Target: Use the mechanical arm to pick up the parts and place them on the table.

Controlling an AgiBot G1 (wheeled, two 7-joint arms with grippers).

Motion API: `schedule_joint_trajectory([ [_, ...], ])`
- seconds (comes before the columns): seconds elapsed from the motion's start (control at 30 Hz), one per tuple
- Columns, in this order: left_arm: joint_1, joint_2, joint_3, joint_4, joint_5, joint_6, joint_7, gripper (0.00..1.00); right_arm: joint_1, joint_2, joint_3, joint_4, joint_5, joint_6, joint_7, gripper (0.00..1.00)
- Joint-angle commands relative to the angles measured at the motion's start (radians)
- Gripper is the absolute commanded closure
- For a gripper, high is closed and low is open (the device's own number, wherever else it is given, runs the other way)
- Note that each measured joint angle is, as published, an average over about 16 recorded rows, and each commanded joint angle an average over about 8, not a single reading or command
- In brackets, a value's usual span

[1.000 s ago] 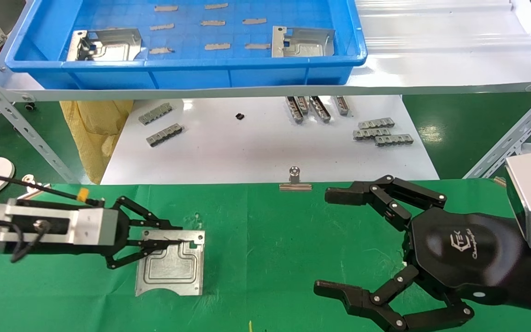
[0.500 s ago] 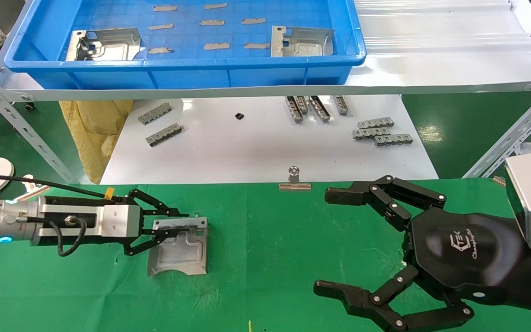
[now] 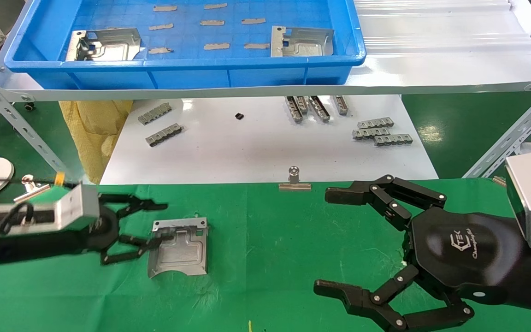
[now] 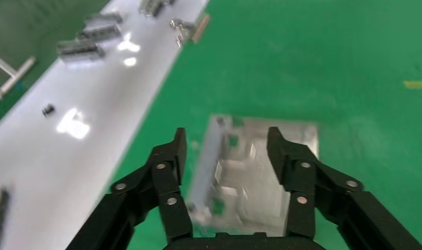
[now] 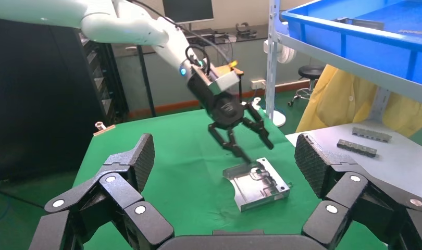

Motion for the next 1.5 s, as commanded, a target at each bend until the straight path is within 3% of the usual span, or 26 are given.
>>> schedule_joint_trajectory([
  [0.03,0.011,-0.01,-0.008,0.017,-0.013,0.006,-0.037,0.0,0.0,0.0,0.0,0.0,0.0,0.0,0.0,0.0],
  [0.47,0.033,-0.021,-0.024,-0.047,-0.029,-0.001,-0.064,0.0,0.0,0.0,0.0,0.0,0.0,0.0,0.0,0.0],
  [1.5,0.315,-0.187,-0.228,-0.706,-0.244,-0.054,-0.545,0.0,0.0,0.0,0.0,0.0,0.0,0.0,0.0,0.0],
])
